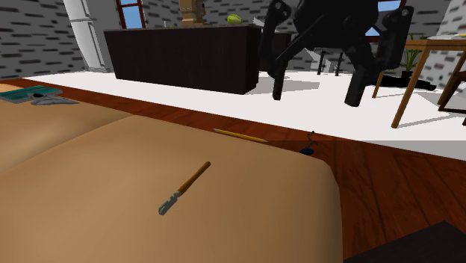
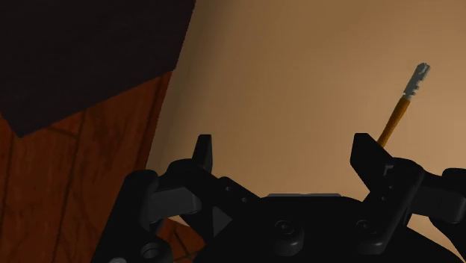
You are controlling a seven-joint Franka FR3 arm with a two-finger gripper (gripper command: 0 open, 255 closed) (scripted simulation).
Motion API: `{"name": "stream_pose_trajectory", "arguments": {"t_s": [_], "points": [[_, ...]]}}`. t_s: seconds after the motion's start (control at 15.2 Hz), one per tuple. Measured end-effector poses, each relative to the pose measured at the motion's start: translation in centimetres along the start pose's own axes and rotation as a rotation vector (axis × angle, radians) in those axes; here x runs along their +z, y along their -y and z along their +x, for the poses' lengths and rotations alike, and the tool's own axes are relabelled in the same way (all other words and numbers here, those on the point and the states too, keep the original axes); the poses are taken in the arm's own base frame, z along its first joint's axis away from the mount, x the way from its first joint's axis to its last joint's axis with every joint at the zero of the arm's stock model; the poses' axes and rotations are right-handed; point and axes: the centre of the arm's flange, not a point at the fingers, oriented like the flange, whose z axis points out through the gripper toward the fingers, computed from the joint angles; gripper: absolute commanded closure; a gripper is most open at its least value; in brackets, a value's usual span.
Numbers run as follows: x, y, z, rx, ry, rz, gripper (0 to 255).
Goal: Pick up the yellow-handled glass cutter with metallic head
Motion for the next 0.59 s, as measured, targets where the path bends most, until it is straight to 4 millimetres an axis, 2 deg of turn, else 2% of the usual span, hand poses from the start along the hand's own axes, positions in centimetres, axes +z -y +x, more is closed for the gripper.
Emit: {"name": "stream_pose_trajectory", "arguments": {"t_s": [0.59], "points": [[7.3,9.4,-0.4,0.176,-0.063,-0.013,0]]}}
